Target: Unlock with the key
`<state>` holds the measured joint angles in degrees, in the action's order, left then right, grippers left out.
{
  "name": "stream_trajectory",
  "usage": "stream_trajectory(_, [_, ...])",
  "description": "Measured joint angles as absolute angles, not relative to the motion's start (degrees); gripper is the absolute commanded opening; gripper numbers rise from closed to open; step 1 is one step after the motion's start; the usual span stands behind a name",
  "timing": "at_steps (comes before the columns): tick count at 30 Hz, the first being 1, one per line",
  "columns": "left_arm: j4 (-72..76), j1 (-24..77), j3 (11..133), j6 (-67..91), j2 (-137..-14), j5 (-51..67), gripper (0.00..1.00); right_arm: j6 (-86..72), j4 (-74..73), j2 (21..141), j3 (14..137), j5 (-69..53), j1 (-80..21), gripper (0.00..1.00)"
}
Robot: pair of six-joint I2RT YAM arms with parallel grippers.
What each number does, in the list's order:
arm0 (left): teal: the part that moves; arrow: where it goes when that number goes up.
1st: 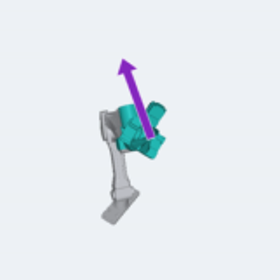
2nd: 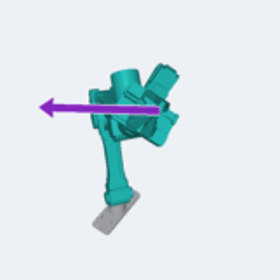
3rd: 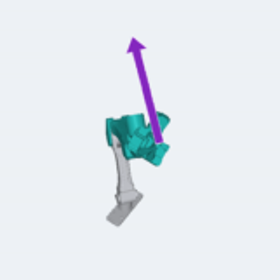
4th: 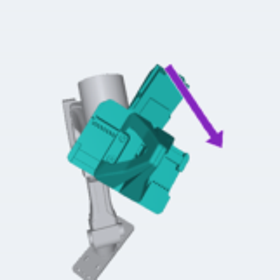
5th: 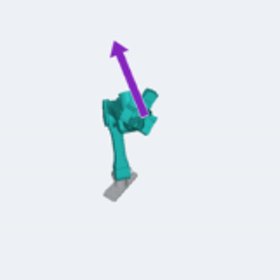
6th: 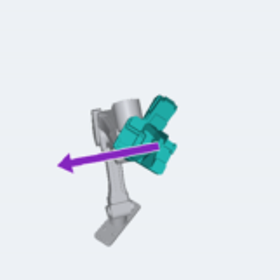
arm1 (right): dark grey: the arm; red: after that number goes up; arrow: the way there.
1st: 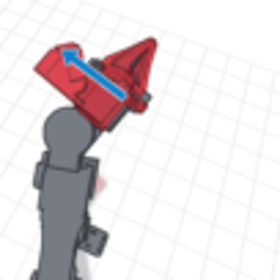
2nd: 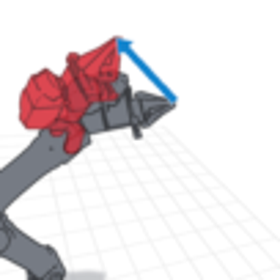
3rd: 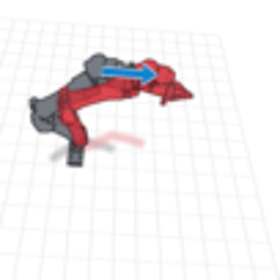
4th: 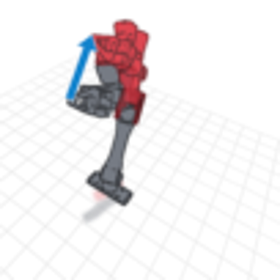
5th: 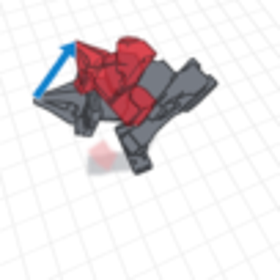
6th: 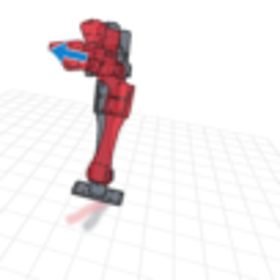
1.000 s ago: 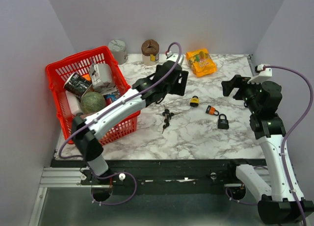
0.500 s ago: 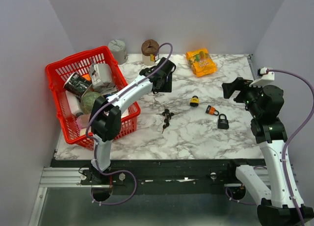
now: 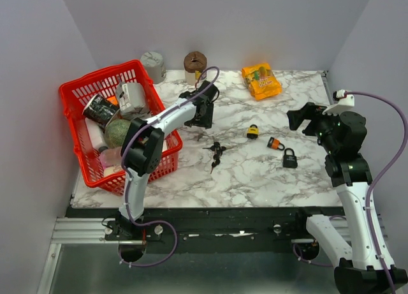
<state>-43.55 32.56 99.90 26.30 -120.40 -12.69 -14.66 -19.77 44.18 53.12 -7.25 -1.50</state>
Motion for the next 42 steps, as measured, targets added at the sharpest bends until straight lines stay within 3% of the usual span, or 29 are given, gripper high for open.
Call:
stream_trajectory(6, [-43.7,32.7,99.9,24.3,-123.3,-10.6,0.64,-15.0,-19.9,44.1,53.1,-7.3,-1.5,0.94])
stream_trajectory(15, [-44.0,32.8,99.9,22.2,-125.7,-9.3,0.47,-15.0,-19.9,43.9,53.0,-7.3,-1.5,0.94])
stream_trajectory(21, [-43.7,32.7,99.8,21.0,-125.7,-9.2,0.29,-15.0,-20.1,43.9,52.9,-7.4,-1.5,0.94])
stream_trajectory(23, [-43.4,32.7,99.8,20.6,-125.7,-9.2,0.17,-15.0,-20.3,43.9,52.9,-7.4,-1.5,0.94])
stream_trajectory(27, [-42.6,32.7,99.7,19.6,-125.7,-9.2,0.01,-15.0,-20.5,44.0,52.9,-7.4,-1.5,0.94])
stream_trajectory(38, [-38.3,32.7,95.4,16.4,-122.8,-7.1,0.0,-15.2,-20.8,44.4,52.8,-8.0,-1.5,0.93])
stream_trajectory(42, [-36.2,32.6,90.1,15.2,-118.6,-3.2,0.0,-15.4,-20.8,45.0,52.8,-9.3,-1.5,0.86])
